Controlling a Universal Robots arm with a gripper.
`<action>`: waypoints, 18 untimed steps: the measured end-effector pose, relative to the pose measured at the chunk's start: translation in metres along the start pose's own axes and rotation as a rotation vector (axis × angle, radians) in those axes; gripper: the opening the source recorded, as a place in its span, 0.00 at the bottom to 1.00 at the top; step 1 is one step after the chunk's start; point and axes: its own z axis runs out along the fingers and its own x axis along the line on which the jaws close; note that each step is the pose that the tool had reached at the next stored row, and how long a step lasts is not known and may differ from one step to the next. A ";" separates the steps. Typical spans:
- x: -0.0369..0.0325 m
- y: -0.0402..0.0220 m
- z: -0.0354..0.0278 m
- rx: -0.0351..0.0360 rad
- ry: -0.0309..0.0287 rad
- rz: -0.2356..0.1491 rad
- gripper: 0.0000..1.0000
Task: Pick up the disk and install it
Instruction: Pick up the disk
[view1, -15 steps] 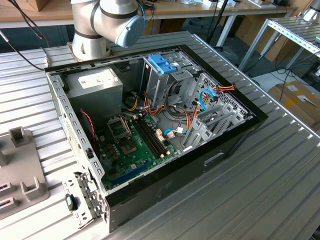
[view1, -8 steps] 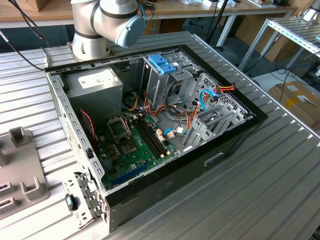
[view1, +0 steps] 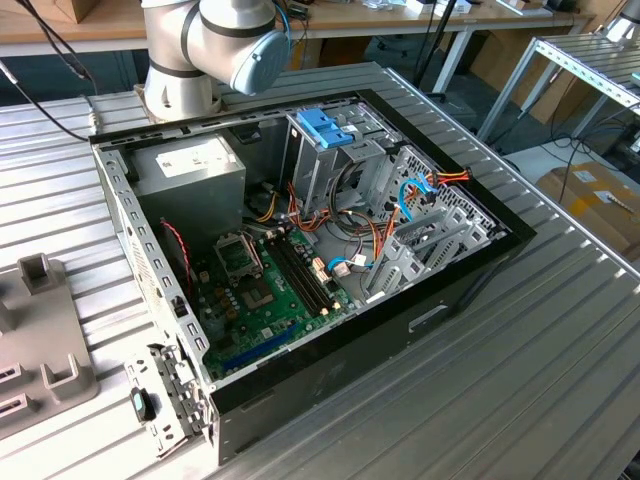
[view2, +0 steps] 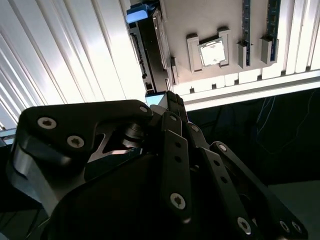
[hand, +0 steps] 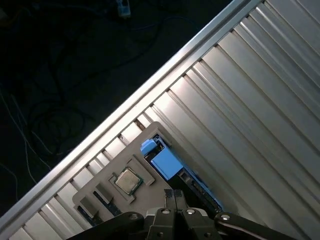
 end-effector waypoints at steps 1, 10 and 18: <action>0.0000 0.0000 0.0000 0.0001 0.0000 -0.002 0.11; 0.0000 0.0000 0.0000 0.0001 0.0000 -0.002 0.11; 0.0000 0.0000 0.0000 0.0033 0.0045 -0.165 0.11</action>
